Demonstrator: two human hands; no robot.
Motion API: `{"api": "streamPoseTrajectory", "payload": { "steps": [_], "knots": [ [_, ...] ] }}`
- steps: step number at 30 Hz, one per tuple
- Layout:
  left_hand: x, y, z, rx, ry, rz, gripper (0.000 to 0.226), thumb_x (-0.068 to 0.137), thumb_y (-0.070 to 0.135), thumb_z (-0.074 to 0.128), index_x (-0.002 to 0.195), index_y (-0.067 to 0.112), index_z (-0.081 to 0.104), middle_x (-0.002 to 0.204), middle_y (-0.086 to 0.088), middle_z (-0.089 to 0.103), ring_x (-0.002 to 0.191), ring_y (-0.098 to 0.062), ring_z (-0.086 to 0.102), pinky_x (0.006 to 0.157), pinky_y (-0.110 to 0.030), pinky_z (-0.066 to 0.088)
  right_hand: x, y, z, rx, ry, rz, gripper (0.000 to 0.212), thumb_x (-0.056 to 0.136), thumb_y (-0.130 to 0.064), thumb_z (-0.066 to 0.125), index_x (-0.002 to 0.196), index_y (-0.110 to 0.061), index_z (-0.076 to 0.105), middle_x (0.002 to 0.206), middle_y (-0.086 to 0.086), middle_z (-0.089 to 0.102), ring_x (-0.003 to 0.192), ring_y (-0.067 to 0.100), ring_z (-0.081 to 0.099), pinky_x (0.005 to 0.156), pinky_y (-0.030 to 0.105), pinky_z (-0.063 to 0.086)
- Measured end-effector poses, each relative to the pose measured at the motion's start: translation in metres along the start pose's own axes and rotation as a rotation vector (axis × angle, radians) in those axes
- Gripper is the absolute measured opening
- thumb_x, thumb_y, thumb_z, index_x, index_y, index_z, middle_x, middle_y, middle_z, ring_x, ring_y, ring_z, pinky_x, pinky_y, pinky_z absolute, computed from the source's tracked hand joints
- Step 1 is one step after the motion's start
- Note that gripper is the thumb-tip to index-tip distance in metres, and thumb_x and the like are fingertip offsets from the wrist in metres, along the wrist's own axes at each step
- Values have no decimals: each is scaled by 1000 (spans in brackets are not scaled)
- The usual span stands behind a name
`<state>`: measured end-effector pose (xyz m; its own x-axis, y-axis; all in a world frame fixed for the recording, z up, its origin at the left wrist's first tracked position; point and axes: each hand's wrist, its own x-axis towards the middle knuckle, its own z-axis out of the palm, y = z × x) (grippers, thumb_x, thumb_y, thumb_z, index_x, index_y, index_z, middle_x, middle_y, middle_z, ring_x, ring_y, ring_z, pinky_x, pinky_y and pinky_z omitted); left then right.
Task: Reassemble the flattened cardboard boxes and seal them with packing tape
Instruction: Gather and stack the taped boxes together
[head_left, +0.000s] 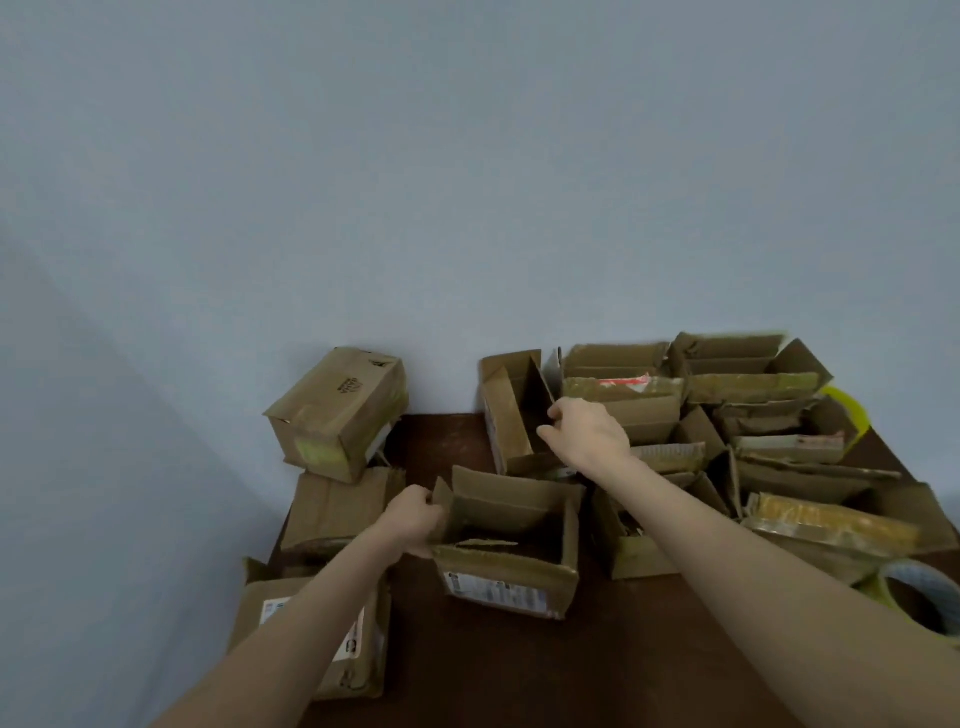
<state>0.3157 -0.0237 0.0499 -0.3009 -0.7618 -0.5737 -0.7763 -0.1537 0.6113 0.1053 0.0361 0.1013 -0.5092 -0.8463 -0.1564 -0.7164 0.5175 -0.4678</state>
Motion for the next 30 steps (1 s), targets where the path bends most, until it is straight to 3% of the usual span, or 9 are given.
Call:
{"api": "streamPoseTrajectory", "payload": {
  "steps": [3, 8, 14, 17, 20, 22, 24, 26, 30],
  "knots": [
    [23, 15, -20, 74, -26, -10, 66, 95, 39, 52, 147, 7, 27, 146, -12, 39, 125, -28, 48, 87, -35, 51, 31, -17, 10, -45, -53, -13, 32, 97, -30, 52, 124, -12, 57, 116, 7, 63, 101, 24, 61, 77, 34, 53],
    [66, 61, -32, 431, 253, 410, 57, 93, 17, 55, 145, 13, 33, 144, -7, 46, 130, -21, 45, 104, -31, 39, 70, -25, 33, -218, -28, 21, 44, 92, -21, 59, 132, -12, 45, 136, 11, 43, 127, 30, 40, 94, 40, 45],
    [111, 109, 7, 1031, 245, 770, 80, 88, 0, 55, 152, 18, 9, 159, -3, 16, 147, -21, 11, 119, -38, 17, 84, -4, 41, -380, 7, 44, 45, 89, -22, 64, 130, -13, 47, 137, 13, 43, 128, 31, 39, 96, 40, 44],
    [124, 115, 19, 1333, 206, 795, 70, 89, 7, 57, 150, 19, 24, 158, -4, 19, 147, -24, 7, 120, -44, 7, 86, 4, 41, -422, -1, 3, 45, 89, -19, 63, 131, -15, 48, 135, 12, 48, 128, 31, 41, 98, 41, 43],
    [124, 114, 17, 1425, 231, 809, 40, 86, 10, 62, 125, 20, 60, 141, -7, 46, 136, -25, 34, 119, -46, 11, 88, 9, 40, -396, 3, -58, 41, 89, -15, 61, 128, -18, 49, 125, 7, 58, 121, 29, 47, 92, 40, 44],
    [121, 110, 12, 1447, 193, 824, 24, 85, 10, 63, 106, 20, 68, 123, -5, 57, 118, -22, 50, 115, -44, 25, 89, 7, 38, -370, 13, -84, 32, 90, -14, 58, 121, -20, 53, 118, 5, 61, 115, 27, 50, 88, 40, 45],
    [116, 103, 5, 1445, 123, 836, 18, 86, 11, 62, 100, 20, 69, 111, -2, 60, 101, -20, 56, 88, -35, 47, 92, 1, 36, -356, 3, -118, 28, 91, -12, 55, 118, -20, 54, 114, 7, 63, 113, 27, 49, 86, 39, 44],
    [111, 98, 1, 1391, 113, 832, 16, 89, 13, 59, 102, 19, 67, 106, 0, 57, 90, -18, 56, 62, -31, 42, 96, -5, 33, -324, -1, -143, 31, 92, -10, 50, 121, -19, 54, 116, 9, 62, 115, 27, 47, 88, 38, 43],
    [111, 94, 3, 1295, 231, 683, 22, 89, 17, 61, 110, 23, 62, 97, 1, 49, 73, -15, 46, 57, -29, 38, 104, -7, 27, -228, 81, -140, 35, 92, -12, 46, 124, -20, 56, 127, 5, 58, 119, 26, 43, 92, 38, 41]
  ]
}}
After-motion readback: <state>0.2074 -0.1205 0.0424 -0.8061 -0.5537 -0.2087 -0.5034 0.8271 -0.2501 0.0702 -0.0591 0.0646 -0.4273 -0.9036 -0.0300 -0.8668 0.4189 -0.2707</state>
